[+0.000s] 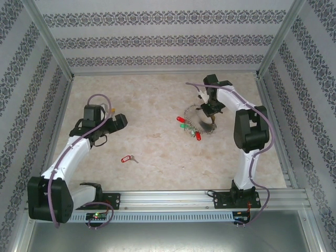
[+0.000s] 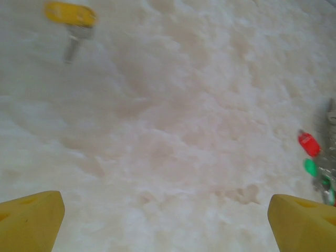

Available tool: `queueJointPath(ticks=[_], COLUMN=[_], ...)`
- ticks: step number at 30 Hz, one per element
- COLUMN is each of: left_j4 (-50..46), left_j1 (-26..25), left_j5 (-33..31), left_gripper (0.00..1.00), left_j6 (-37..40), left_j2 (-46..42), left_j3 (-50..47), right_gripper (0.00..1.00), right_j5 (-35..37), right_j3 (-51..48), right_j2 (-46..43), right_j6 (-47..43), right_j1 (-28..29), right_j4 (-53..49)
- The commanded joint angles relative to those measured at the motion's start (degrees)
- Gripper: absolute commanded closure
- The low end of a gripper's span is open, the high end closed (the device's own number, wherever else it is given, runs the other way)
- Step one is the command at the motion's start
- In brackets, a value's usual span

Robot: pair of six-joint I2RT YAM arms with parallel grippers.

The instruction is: Put the keys on the keyring

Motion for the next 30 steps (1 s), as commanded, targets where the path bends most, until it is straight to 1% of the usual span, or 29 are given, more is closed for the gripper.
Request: queueJointPath(ticks=[1,5,7,11,14,16,17,19,21,23,25,30], left_j4=[7.5,11.3,12.6,14.9,15.2,14.2,13.2,10.7,9.0,9.2,10.0,9.9], left_j1=[-3.5,-9.4,-11.5,-12.1,-12.1,-12.1,-12.1,-12.0,-12.0,-12.0,-12.0,-12.0], left_j5=[4.9,5.7,7.3,11.9,14.4,15.7,15.9,16.1,16.6,17.5,17.4,15.3], left_gripper=[0.00,0.00,0.00,0.00,0.00,0.00,0.00,0.00,0.00,0.01,0.01,0.01], left_j6=[-3.7,-4.1,-4.0,-2.8,1.0,3.6,4.6,5.4,4.5,3.1,1.9,0.9], left_j2=[3.0,8.9,11.6,14.3,14.5,15.1,15.7,17.1,18.7,19.2,19.1,17.8], left_j3=[0.8,3.7,5.9,9.6,13.0,15.8,17.3,20.2,21.8,21.1,19.2,14.5], right_gripper=[0.81,0.81,0.81,0.82,0.83,0.83,0.80,0.75,0.68,0.60,0.49,0.48], right_j5=[2.6,4.5,4.7,7.8,9.3,8.8,7.1,4.1,-6.7,-12.2,-13.2,-13.3], right_j3=[-3.2,-7.5,-9.1,-12.1,-15.5,-18.6,-19.5,-17.5,-13.2,-12.2,-13.0,-8.9], right_j2=[-3.4,-6.6,-8.6,-14.3,-19.3,-22.7,-23.7,-23.1,-20.0,-17.6,-16.4,-8.0], right_j6=[2.0,1.6,0.9,-3.4,-7.9,-10.5,-10.9,-7.8,-3.1,-0.4,2.0,4.8], right_j1=[2.4,4.4,5.4,7.7,9.1,9.5,9.2,7.8,4.4,2.0,1.2,1.6], right_j4=[3.1,7.5,9.3,14.5,20.2,25.2,26.4,22.8,13.9,9.4,9.3,3.5])
